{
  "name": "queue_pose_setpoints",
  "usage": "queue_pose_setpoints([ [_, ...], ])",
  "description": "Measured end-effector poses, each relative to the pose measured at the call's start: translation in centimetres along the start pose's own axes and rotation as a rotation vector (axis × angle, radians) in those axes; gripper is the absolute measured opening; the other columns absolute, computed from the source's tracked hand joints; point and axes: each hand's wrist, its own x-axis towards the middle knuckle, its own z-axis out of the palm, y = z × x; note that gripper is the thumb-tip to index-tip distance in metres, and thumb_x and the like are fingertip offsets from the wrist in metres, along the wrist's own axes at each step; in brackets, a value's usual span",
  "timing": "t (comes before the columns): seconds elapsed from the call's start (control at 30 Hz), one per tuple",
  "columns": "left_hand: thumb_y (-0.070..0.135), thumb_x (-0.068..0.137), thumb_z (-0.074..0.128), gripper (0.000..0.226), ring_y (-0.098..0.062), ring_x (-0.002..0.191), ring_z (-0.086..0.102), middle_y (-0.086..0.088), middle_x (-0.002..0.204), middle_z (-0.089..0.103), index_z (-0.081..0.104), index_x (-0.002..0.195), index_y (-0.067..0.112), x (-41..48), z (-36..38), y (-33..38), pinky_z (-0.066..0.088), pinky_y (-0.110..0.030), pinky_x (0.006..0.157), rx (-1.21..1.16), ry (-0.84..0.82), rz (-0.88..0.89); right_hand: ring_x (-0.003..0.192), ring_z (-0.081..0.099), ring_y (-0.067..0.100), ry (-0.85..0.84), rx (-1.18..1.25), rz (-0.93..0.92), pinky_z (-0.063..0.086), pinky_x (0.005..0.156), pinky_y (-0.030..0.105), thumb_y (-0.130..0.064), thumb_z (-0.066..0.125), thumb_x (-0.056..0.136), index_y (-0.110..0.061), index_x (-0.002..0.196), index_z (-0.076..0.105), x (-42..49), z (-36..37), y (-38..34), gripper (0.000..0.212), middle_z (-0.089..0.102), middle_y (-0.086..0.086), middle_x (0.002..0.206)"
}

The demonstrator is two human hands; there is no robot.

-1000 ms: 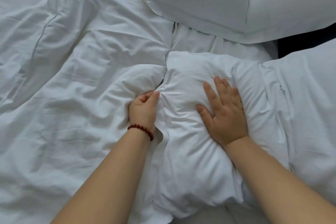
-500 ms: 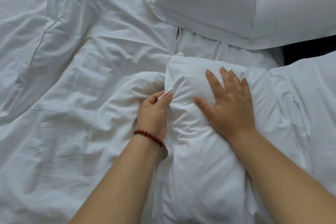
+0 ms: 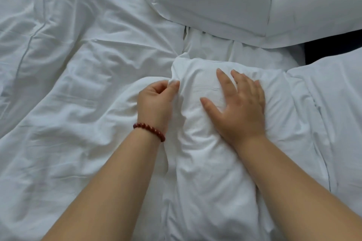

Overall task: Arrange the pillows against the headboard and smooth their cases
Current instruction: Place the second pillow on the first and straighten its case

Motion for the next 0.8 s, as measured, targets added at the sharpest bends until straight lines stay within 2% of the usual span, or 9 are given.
queue_pose_setpoints([
  [0.07, 0.026, 0.084, 0.074, 0.015, -0.016, 0.079, 0.068, -0.001, 0.081, 0.073, 0.075, 0.08, 0.012, 0.1, 0.0, 0.4, 0.057, -0.034, 0.078, 0.009, 0.032, 0.059, 0.148, 0.021, 0.025, -0.013, -0.01, 0.023, 0.005, 0.121, 0.046, -0.079, 0.027, 0.083, -0.039, 0.151, 0.026, 0.4, -0.2, -0.5, 0.079, 0.028, 0.004, 0.159],
  [0.13, 0.027, 0.083, 0.075, 0.01, -0.02, 0.091, 0.071, -0.001, 0.09, 0.076, 0.076, 0.084, 0.017, 1.5, -0.2, 0.7, 0.058, -0.039, 0.087, 0.007, 0.031, -0.029, 0.15, 0.011, 0.024, -0.052, -0.071, 0.018, -0.001, 0.121, 0.044, -0.08, 0.024, 0.084, -0.041, 0.153, 0.02, 0.3, 0.3, -0.7, 0.078, 0.02, 0.004, 0.162],
  [0.23, 0.031, 0.082, 0.076, 0.025, -0.026, 0.093, 0.072, -0.009, 0.097, 0.076, 0.075, 0.093, 0.009, 4.2, -0.2, 1.7, 0.057, -0.042, 0.088, -0.018, -0.074, -0.217, 0.151, 0.009, 0.023, -0.068, -0.091, 0.017, -0.006, 0.12, 0.043, -0.078, 0.022, 0.086, -0.039, 0.153, 0.02, 0.3, 1.2, -0.6, 0.078, 0.019, 0.005, 0.163],
  [0.3, 0.025, 0.085, 0.075, 0.025, -0.024, 0.089, 0.073, -0.009, 0.092, 0.076, 0.072, 0.098, 0.005, 5.3, 0.2, 2.6, 0.059, -0.036, 0.081, -0.066, -0.126, -0.313, 0.151, 0.011, 0.023, -0.054, -0.074, 0.018, -0.005, 0.12, 0.043, -0.076, 0.023, 0.087, -0.036, 0.153, 0.023, 0.4, 1.3, -0.6, 0.077, 0.022, 0.005, 0.162],
  [0.37, 0.012, 0.088, 0.071, 0.008, -0.019, 0.078, 0.072, -0.005, 0.08, 0.075, 0.069, 0.093, 0.006, 5.7, 0.5, 3.1, 0.059, -0.029, 0.067, -0.153, -0.11, -0.289, 0.15, 0.014, 0.022, -0.026, -0.043, 0.02, -0.004, 0.121, 0.043, -0.074, 0.026, 0.088, -0.034, 0.153, 0.026, 0.2, 1.1, -0.3, 0.076, 0.025, 0.005, 0.161],
  [0.47, 0.004, 0.087, 0.069, 0.008, -0.018, 0.079, 0.071, -0.006, 0.084, 0.072, 0.065, 0.089, 0.01, 5.2, 0.1, 2.4, 0.059, -0.029, 0.071, -0.243, -0.027, -0.179, 0.148, 0.023, 0.023, 0.045, 0.037, 0.042, 0.0, 0.122, 0.04, -0.069, 0.033, 0.089, -0.028, 0.15, 0.036, 0.0, 0.8, 0.1, 0.074, 0.034, 0.006, 0.157],
  [0.57, 0.009, 0.091, 0.066, 0.009, -0.025, 0.09, 0.071, -0.012, 0.096, 0.072, 0.065, 0.1, 0.006, 5.7, -0.4, 1.4, 0.059, -0.035, 0.076, -0.279, -0.023, -0.218, 0.145, 0.029, 0.024, 0.016, 0.006, 0.036, 0.004, 0.121, 0.039, -0.068, 0.032, 0.089, -0.027, 0.148, 0.039, 0.3, 1.0, -0.1, 0.073, 0.037, 0.008, 0.155],
  [0.7, 0.042, 0.077, 0.079, 0.061, -0.027, 0.099, 0.071, -0.012, 0.115, 0.071, 0.063, 0.123, 0.007, 7.7, -0.2, 4.1, 0.058, -0.042, 0.084, -0.088, -0.197, -0.375, 0.139, 0.038, 0.022, -0.062, -0.054, -0.013, 0.016, 0.117, 0.042, -0.071, 0.024, 0.088, -0.032, 0.149, 0.036, 3.8, 0.1, -0.5, 0.073, 0.044, 0.003, 0.15],
  [0.8, 0.032, 0.084, 0.075, 0.044, -0.024, 0.093, 0.072, -0.01, 0.112, 0.072, 0.067, 0.119, 0.007, 8.7, 0.5, 5.3, 0.061, -0.043, 0.079, -0.021, -0.253, -0.444, 0.132, 0.045, 0.022, -0.19, 0.057, -0.027, 0.028, 0.112, 0.043, -0.065, 0.033, 0.094, -0.033, 0.147, 0.038, 8.8, -1.0, 0.0, 0.062, 0.052, -0.001, 0.143],
])
